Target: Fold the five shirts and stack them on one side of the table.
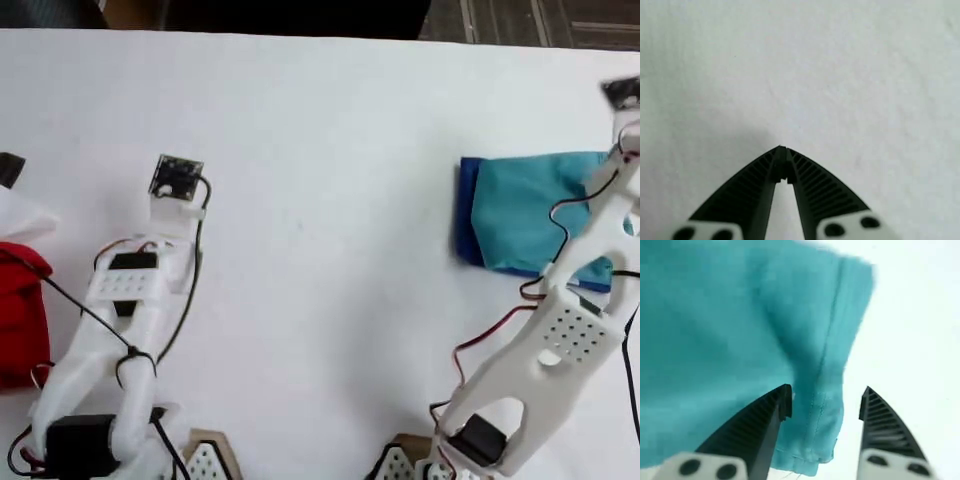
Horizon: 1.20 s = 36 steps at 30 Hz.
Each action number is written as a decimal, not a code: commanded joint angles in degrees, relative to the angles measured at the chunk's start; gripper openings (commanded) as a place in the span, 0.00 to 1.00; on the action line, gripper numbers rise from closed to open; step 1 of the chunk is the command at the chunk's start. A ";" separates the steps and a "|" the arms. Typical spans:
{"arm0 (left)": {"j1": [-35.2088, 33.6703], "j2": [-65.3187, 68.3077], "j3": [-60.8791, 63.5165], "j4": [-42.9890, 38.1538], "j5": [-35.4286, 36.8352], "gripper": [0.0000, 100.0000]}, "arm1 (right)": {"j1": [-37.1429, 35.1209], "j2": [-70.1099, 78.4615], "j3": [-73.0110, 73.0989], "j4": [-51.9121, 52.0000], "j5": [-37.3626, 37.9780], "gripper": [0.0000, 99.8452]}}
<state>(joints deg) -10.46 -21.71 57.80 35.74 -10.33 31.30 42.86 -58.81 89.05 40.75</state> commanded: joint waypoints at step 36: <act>-0.09 -0.18 3.47 -5.80 0.53 0.03 | -17.36 -45.05 81.76 -24.13 -6.77 0.02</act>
<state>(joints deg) -10.46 -21.71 61.32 31.08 -10.33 15.21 1.27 20.75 67.96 34.59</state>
